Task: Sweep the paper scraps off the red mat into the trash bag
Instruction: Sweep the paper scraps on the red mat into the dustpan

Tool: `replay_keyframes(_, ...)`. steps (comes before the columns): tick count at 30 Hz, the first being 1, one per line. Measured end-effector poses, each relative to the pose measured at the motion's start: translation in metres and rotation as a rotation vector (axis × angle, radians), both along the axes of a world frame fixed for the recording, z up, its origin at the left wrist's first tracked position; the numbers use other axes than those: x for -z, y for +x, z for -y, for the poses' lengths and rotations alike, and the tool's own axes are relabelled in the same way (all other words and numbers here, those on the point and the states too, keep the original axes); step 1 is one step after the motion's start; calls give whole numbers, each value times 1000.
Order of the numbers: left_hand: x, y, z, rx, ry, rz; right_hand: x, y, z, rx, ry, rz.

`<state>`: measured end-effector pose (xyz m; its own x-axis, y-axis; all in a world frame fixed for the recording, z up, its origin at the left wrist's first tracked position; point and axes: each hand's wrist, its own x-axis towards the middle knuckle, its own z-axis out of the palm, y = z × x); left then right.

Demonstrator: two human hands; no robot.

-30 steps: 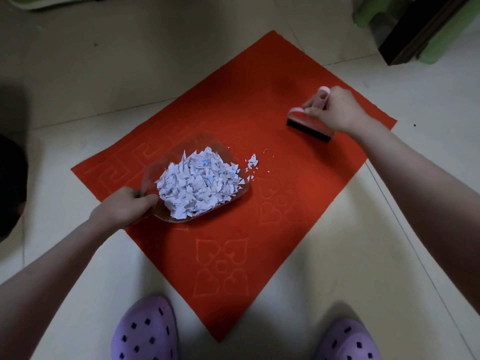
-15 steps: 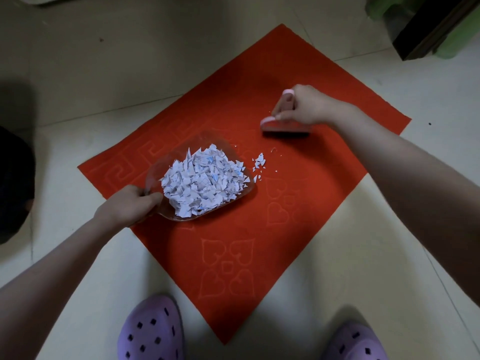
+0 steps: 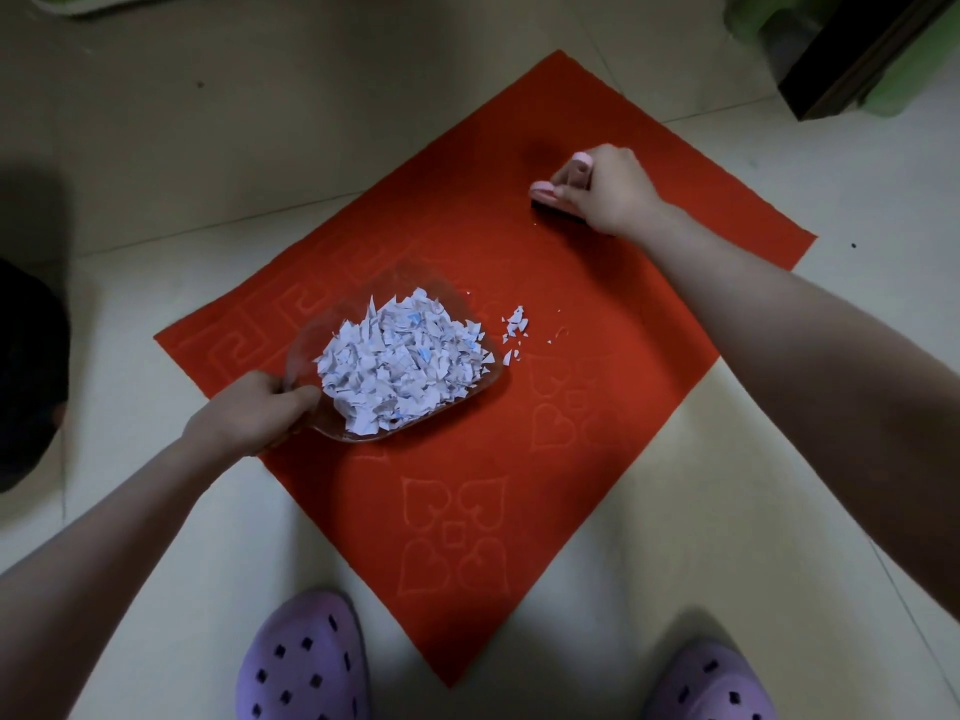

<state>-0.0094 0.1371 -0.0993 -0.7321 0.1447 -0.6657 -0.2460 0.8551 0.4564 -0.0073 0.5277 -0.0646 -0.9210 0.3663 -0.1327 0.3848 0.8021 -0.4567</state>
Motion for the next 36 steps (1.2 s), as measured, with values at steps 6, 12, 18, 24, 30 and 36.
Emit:
replay_keyframes(6, 3, 0, 2, -2, -5, 0, -33, 8, 0, -381, -12, 337)
replay_keyframes(12, 5, -1, -4, 12, -19, -10, -31, 16, -9, -232, -7, 173)
replay_keyframes(18, 7, -2, -2, 6, -12, -11, -2, 3, 2, -129, 17, 40)
replay_keyframes(24, 4, -3, 6, -23, 28, 4, -18, 34, 14, -406, -78, 319)
replay_keyframes(30, 0, -3, 10, -29, 38, 14, -34, 41, 2, -277, -85, 188)
replay_keyframes(36, 1, -3, 14, -23, 57, 19, -3, 12, 8, 2, 12, 5)
